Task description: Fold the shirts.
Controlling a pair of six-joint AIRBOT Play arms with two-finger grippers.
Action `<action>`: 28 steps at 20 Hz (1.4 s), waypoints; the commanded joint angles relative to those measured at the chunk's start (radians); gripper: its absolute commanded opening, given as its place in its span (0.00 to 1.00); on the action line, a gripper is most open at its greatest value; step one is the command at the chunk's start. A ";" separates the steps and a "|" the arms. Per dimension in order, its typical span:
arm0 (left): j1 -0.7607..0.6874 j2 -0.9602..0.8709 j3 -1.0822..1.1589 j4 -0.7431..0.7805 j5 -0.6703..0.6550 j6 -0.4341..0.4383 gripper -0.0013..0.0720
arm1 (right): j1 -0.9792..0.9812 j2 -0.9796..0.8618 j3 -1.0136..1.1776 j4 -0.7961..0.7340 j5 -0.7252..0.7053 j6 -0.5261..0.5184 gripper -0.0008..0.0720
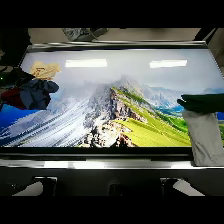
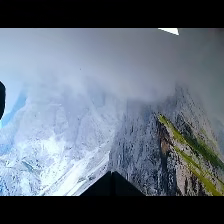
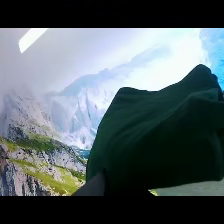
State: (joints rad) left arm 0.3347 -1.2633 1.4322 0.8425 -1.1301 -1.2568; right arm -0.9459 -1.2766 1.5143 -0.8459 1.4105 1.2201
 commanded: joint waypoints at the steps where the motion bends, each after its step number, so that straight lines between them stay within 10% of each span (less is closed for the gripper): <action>1: 0.000 0.000 0.000 0.000 -0.004 0.002 0.07 | -0.042 0.002 0.001 0.023 -0.037 -0.005 0.06; 6: 0.000 -0.001 0.000 0.000 -0.004 0.002 0.07 | -0.007 -0.056 0.001 0.343 -0.211 -0.084 0.06; 14: 0.000 -0.001 0.000 0.000 -0.004 0.001 0.07 | -0.060 -0.084 0.010 0.320 -0.080 -0.121 0.06; 22: 0.000 0.000 0.000 0.000 -0.004 0.001 0.07 | -0.102 -0.035 0.007 -0.438 0.420 -0.072 0.06; 28: 0.000 -0.001 0.000 0.000 -0.003 0.001 0.07 | -0.102 -0.023 -0.154 -0.607 0.372 -0.068 0.06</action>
State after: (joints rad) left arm 0.3347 -1.2633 1.4322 0.8417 -1.1343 -1.2556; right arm -1.0473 -1.3083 1.4456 -1.3445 1.7866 1.1481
